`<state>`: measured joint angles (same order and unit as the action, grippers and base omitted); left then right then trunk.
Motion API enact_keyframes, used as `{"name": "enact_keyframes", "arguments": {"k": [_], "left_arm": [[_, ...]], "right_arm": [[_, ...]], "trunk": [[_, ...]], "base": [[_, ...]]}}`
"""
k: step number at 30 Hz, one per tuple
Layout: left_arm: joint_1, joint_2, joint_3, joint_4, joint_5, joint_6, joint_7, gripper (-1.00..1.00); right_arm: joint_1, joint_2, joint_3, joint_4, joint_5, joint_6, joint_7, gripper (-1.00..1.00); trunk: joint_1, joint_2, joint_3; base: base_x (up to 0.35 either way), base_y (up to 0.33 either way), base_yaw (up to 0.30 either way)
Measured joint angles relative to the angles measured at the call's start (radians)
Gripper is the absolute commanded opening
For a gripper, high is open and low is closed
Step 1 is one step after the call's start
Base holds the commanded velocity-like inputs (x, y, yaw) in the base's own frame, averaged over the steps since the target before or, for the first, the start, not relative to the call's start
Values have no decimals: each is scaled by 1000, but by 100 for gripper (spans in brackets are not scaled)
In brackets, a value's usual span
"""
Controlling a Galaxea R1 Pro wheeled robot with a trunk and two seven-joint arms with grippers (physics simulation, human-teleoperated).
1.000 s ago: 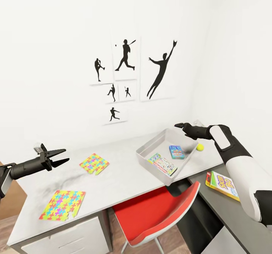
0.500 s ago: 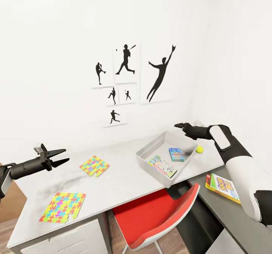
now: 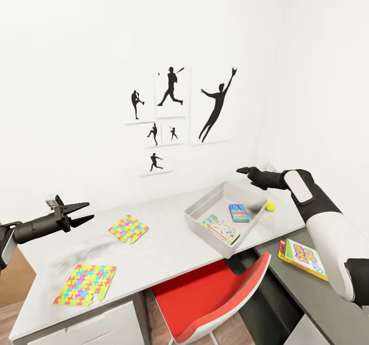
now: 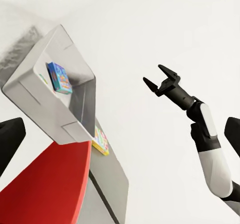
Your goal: Put all the toys in the child's room - the three board games (two on the bed and one on the table), the two jigsaw puzzles on the table, and the tennis ball on the table - inside the toy box on the table in the child's room.
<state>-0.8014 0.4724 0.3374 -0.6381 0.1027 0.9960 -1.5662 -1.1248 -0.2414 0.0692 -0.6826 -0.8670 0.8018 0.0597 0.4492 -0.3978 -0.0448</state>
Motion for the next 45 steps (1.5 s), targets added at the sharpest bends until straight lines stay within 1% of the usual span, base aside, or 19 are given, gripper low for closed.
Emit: {"name": "enact_keyframes", "arguments": {"k": [35,45], "left_arm": [[-1,0,0,0,0,0,0,100],[-1,0,0,0,0,0,0,100]], "right_arm": [[-1,-1,-2,0,0,0,4,100],[-1,-2,-3,0,0,0,4,100]], "trunk": [[0,-2,56],[1,-2,73]], "base": [[0,0,0],[-76,0,0]]}}
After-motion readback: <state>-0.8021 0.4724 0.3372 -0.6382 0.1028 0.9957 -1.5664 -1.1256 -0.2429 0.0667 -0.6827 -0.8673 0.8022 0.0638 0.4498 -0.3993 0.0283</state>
